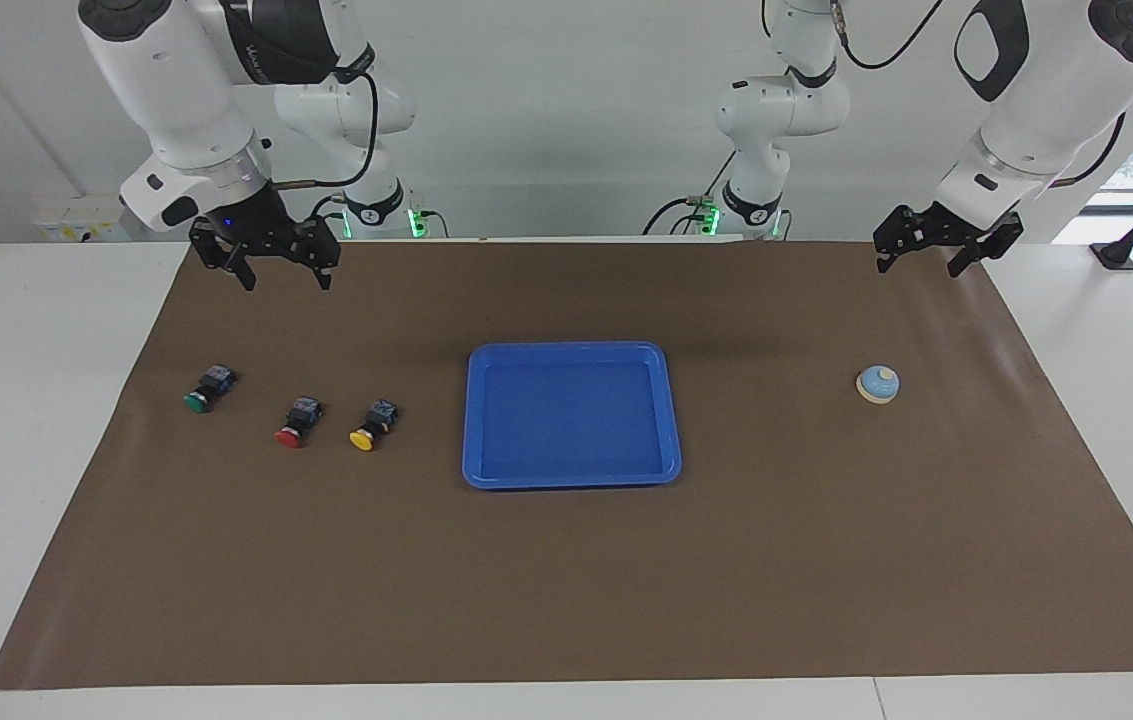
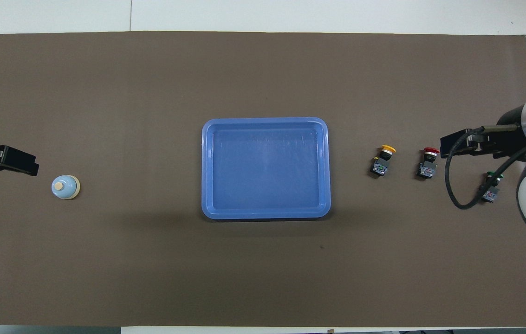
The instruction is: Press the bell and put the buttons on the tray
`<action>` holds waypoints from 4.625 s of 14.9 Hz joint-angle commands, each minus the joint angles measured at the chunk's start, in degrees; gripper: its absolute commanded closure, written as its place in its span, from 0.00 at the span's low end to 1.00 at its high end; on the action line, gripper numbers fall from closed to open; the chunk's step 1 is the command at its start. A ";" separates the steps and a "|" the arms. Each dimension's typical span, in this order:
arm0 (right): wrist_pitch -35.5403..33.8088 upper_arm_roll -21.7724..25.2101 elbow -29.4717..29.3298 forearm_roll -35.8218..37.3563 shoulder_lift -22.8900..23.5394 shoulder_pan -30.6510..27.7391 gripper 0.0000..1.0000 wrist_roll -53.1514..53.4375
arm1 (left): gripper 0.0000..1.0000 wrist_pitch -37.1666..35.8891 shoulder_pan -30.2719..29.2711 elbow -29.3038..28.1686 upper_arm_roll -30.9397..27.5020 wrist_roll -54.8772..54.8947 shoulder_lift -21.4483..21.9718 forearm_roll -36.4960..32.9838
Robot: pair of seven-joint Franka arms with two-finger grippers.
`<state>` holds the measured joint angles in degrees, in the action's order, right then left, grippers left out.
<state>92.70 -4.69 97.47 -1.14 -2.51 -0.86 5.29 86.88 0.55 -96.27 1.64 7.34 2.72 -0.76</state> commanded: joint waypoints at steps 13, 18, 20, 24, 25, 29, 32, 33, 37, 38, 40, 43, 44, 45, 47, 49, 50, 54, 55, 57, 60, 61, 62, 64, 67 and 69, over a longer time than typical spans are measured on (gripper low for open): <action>-0.15 -0.50 0.88 -0.89 -1.00 -0.81 0.00 0.42 | 1.00 30.95 -6.77 -24.47 -0.94 4.60 -1.03 -0.30; -0.15 -0.50 0.88 -0.89 -1.00 -0.81 0.00 0.42 | 1.00 42.84 -9.86 -30.73 -0.94 6.64 -4.30 -0.30; -0.15 -0.50 0.88 -0.97 -1.00 -0.81 0.00 0.42 | 1.00 43.11 -10.04 -31.34 -0.94 6.55 -4.39 -0.30; -0.15 -0.50 0.88 -0.89 -1.00 -0.81 0.00 0.42 | 0.99 42.76 -9.51 -31.96 -0.94 6.55 -4.30 -0.30; -0.15 -0.50 0.88 -0.89 -1.00 -0.81 0.00 0.42 | 0.99 42.76 -9.43 -32.14 -0.94 6.46 -4.22 -0.30; -0.15 -0.50 0.88 -0.97 -1.00 -0.81 0.00 0.42 | 0.99 45.82 -9.25 -36.34 -0.94 6.37 -3.78 -0.21; -0.24 -0.50 0.88 -0.89 -1.00 -0.81 0.00 0.42 | 0.98 48.13 -9.60 -36.55 -0.94 6.55 -4.65 -0.21; -0.16 -0.50 0.88 -0.89 -1.00 -0.81 0.00 0.42 | 0.93 46.21 -9.34 -34.01 -0.94 6.46 -5.09 -0.21; -0.24 -0.50 0.88 -0.97 -1.00 -0.81 0.00 0.42 | 0.16 26.73 -8.55 -20.48 -0.67 5.85 -4.40 -0.21; -0.24 -0.50 0.88 -0.89 -1.00 -0.81 0.00 0.42 | 0.00 22.32 -7.94 -17.92 -0.50 5.85 -2.74 -0.21; -0.15 -0.50 0.88 -0.89 -1.00 -0.81 0.00 0.42 | 0.00 16.07 -7.23 -15.27 -0.41 4.54 1.04 -0.21; -0.24 -0.50 0.88 -0.97 -1.00 -0.81 0.00 0.42 | 0.00 3.25 -6.27 -6.60 0.64 1.45 0.27 -0.12; -0.16 -0.50 0.88 -0.89 -1.00 -0.81 0.00 0.42 | 0.00 0.42 -5.48 -3.78 0.65 1.37 -0.95 0.05; -0.15 -0.50 0.88 -0.89 -1.00 -0.81 0.00 0.42 | 0.00 -1.61 -4.43 -1.31 0.73 0.93 -1.40 0.14; -0.16 -0.50 0.88 -0.89 -1.00 -0.81 0.00 0.42 | 0.00 -2.77 -2.49 1.34 0.30 -0.83 -2.54 0.75; -0.15 -0.50 0.88 -0.89 -1.00 -0.81 0.00 0.42 | 0.00 -0.76 -1.08 -0.75 0.12 -4.33 -1.67 0.23; -0.24 -0.50 0.88 -0.97 -1.00 -0.81 0.00 0.42 | 0.00 0.21 -0.99 -1.37 -0.40 -4.61 -1.58 0.32; -0.42 -0.32 0.88 -0.97 -1.09 -1.60 0.00 -0.02 | 0.00 -1.09 -0.64 1.60 -1.38 -4.70 -5.34 1.19; -0.77 -0.32 0.88 -0.89 -1.09 -1.86 0.00 -0.11 | 0.00 -1.62 -0.46 2.40 -1.11 -4.79 -5.45 1.20; -0.86 -0.32 1.14 -0.89 -1.18 -1.87 0.00 0.15 | 0.00 -2.33 0.41 2.67 -2.25 -4.70 -5.80 1.37; -0.86 -0.32 2.71 -0.89 -1.88 -1.95 0.00 -0.11 | 0.00 -2.33 0.86 2.67 -2.78 -4.96 -5.45 2.43; -0.68 -0.32 3.60 -0.89 -2.58 -2.30 0.00 -0.20 | 0.00 -2.42 0.86 2.49 -2.78 -4.96 -5.36 2.34; -0.25 -0.32 4.56 -0.89 -2.84 -2.22 0.00 0.15 | 0.00 -2.42 0.86 2.58 -2.78 -4.96 -5.36 2.34; 5.34 -0.41 10.68 -0.89 -4.86 -1.52 0.00 2.86 | 0.00 -2.33 1.21 2.58 -3.04 -5.23 -5.36 2.34; 15.91 -0.76 19.23 -0.89 -4.35 -0.21 0.00 10.15 | 0.00 -1.54 1.65 2.32 -2.87 -4.97 -4.92 2.16; 19.51 -0.76 20.39 -0.80 -0.67 1.82 0.00 15.95 | 0.00 -1.36 1.65 2.23 -2.78 -4.96 -3.00 2.08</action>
<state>108.09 -5.20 114.80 -1.15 -4.83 -0.42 16.13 86.01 1.21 -94.67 -0.20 3.05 -2.05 0.67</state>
